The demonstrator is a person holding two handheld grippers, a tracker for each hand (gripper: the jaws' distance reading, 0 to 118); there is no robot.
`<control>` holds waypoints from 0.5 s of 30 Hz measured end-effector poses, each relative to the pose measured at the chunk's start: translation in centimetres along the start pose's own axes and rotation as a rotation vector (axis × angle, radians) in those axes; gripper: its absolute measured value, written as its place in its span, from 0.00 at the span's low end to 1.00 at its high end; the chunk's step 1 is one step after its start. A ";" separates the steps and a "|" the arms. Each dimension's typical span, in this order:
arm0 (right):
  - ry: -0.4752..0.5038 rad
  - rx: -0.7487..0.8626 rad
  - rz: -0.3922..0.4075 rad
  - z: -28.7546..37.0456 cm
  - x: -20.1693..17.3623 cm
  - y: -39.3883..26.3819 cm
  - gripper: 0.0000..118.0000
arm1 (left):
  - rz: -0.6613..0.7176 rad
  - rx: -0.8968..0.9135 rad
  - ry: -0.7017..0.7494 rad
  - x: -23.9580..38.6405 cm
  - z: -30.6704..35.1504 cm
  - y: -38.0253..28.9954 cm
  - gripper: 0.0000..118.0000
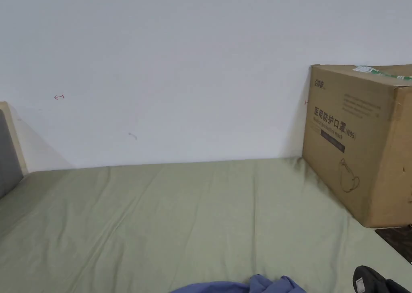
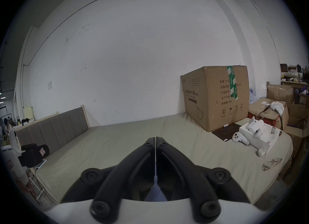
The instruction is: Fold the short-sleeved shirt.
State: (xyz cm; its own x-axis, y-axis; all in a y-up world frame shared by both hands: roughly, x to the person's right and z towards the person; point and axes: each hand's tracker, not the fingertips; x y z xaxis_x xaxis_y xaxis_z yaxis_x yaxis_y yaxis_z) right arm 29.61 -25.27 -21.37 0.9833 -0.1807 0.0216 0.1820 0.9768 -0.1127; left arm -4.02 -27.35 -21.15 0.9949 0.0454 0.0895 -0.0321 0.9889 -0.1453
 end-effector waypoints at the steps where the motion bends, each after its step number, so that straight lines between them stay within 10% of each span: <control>1: -0.003 -0.007 0.003 -0.1 0.1 0.0 0.00 | 0.006 -0.005 -0.002 -0.1 -0.1 0.0 0.00; 7: 0.012 -0.046 -0.014 -0.3 0.4 0.1 0.00 | 0.041 -0.078 -0.031 -1.2 -4.0 2.8 0.00; 13: 0.045 -0.125 -0.011 -2.0 0.9 -0.7 0.00 | 0.129 -0.660 -0.294 -3.5 -20.9 1.5 0.03; 14: 0.045 -0.137 -0.015 -2.4 1.1 -1.0 0.00 | 0.136 -0.699 -0.268 -3.8 -23.4 0.2 0.17; 15: 0.046 -0.148 -0.018 -2.9 1.2 -1.3 0.00 | 0.138 -0.728 -0.241 -3.9 -25.6 -0.9 0.51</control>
State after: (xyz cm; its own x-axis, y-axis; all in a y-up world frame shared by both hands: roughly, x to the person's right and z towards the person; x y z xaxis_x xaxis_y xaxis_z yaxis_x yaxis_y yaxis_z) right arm 30.55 -27.12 -24.07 0.9783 -0.2064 -0.0197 0.1945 0.9465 -0.2577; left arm -5.47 -32.00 -46.61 0.9358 0.2728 0.2233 -0.0003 0.6338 -0.7735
